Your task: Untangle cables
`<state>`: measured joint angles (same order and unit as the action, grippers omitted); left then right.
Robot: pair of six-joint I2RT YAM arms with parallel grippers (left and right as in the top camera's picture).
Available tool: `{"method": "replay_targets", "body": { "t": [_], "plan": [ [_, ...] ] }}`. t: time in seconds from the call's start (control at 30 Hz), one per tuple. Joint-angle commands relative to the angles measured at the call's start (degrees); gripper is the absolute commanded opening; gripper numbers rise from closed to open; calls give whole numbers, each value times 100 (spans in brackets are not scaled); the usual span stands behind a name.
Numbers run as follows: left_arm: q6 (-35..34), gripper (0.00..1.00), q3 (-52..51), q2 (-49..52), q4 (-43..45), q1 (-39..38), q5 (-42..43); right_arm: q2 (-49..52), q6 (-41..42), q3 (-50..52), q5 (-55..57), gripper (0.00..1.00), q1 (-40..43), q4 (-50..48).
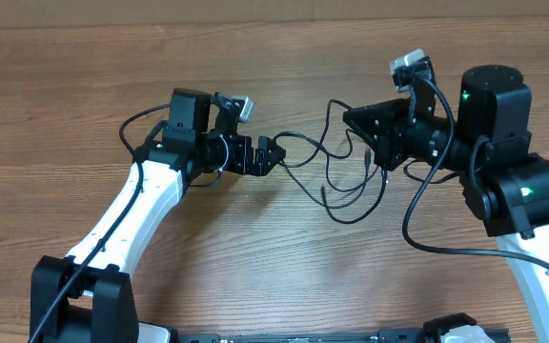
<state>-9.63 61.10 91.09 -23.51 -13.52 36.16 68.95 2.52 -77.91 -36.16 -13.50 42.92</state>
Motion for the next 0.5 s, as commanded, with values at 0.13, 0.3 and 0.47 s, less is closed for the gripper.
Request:
{"method": "replay_targets", "body": {
  "t": [0.13,0.3,0.47],
  "plan": [
    [-323,99,11,-44,20,-15,-398,-50,92,-131,-1130,4,2,-452],
    [-588,100,11,-44,-44,-109,-1067,-50,114,-131,-1410,4,2,-564],
    [-719,100,11,-44,-354,-264,-1871,-96,177,-136,-1410,4,2,-603]
  ]
}}
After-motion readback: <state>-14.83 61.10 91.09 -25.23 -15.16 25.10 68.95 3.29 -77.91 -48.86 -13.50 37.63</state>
